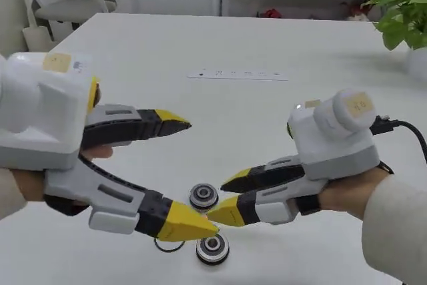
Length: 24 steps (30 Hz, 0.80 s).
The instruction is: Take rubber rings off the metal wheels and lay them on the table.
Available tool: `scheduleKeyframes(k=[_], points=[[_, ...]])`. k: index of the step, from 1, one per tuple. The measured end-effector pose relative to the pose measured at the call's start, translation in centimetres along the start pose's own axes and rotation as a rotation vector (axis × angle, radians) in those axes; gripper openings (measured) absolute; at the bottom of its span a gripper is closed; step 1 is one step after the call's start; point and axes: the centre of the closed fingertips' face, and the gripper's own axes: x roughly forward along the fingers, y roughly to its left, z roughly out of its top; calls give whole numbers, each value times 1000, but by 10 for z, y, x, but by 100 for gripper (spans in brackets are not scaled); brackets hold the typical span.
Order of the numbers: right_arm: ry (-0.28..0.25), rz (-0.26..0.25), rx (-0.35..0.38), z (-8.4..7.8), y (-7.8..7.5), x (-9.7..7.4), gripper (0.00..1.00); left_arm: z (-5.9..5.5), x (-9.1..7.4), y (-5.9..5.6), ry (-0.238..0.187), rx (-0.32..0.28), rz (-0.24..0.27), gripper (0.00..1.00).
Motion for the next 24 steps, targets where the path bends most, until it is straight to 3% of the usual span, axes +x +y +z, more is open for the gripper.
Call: scheduleKeyframes(k=[4,10,12,14,15,18,24], points=[[30,29,-43,-13,1,-4,33,-7,14,11,4,44,37,79],[87,62,-54,-38,2,-2,33,-36,18,3,15,0,43,73],[101,62,-42,-45,-1,-1,33,-47,18,-1,44,-16,20,70],[107,61,-38,-49,-2,1,33,-51,22,-6,12,-90,-5,66],[112,61,-36,-50,-2,1,32,-57,25,-9,24,-129,-27,64],[113,57,-54,-46,-2,3,32,-66,32,-10,65,-86,-34,58],[134,92,-74,-50,6,8,30,-72,40,-17,53,-95,-57,45]])
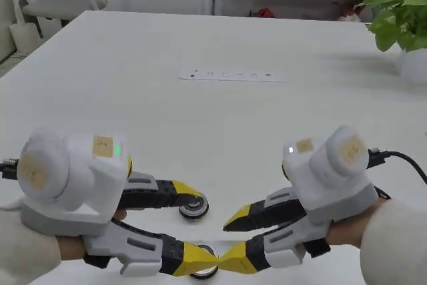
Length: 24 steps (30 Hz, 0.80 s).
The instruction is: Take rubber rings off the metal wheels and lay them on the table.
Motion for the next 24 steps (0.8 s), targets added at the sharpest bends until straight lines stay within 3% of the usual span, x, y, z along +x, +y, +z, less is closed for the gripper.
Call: scheduleKeyframes(k=[4,10,19,24], points=[[39,4,-31,-7,2,4,29,-8,1,0,26,-9,-11,40],[35,-4,-40,-6,1,6,28,-22,2,-2,63,-38,-20,35],[42,-9,-57,-7,2,9,26,-35,6,-8,114,-9,-35,27],[55,-8,-66,-10,2,10,24,-37,5,-6,124,1,-29,19]])
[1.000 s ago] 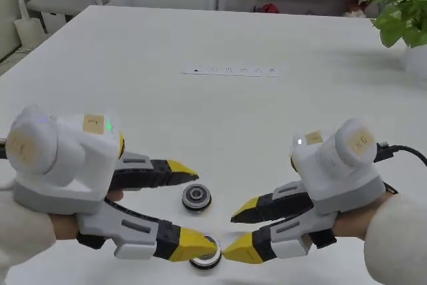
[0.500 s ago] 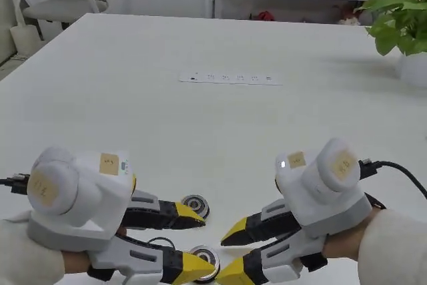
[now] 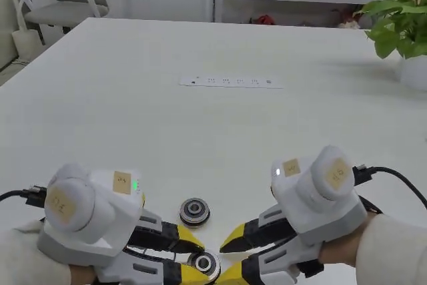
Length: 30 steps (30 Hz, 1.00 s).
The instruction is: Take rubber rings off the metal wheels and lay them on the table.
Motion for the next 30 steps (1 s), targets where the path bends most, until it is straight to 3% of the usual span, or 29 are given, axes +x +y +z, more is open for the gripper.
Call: scheduleKeyframes(k=[10,30], points=[[1,9,4,-1,2,3,23,0,0,1,14,54,15,14],[14,1,-80,-3,2,4,14,0,0,1,5,37,12,14]])
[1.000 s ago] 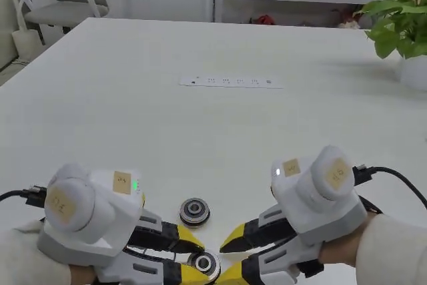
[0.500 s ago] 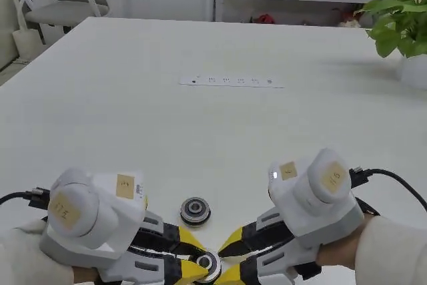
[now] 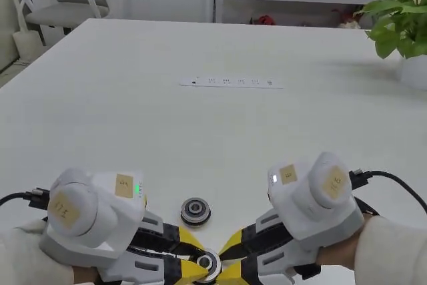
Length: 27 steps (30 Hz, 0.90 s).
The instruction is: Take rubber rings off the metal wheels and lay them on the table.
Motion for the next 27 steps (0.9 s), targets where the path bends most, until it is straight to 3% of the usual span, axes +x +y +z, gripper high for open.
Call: scheduleKeyframes(k=[3,5,9,13,17,20,27], points=[[21,-5,-45,-3,-1,-1,8,-1,0,0,0,-1,1,14],[14,-11,-7,-3,-2,-1,4,-1,0,0,-1,-5,1,14],[18,-13,-3,-3,-3,-1,4,-1,1,0,-3,-7,2,14],[23,-25,136,-5,-6,-1,0,-1,1,0,-5,-10,3,14],[17,-23,211,-5,-7,-1,0,-2,1,0,-6,-11,3,14],[25,-20,339,-7,-10,-1,0,-1,2,0,-7,-11,3,14],[3,-6,459,-7,-12,-5,0,-1,3,0,-9,-9,6,14]])
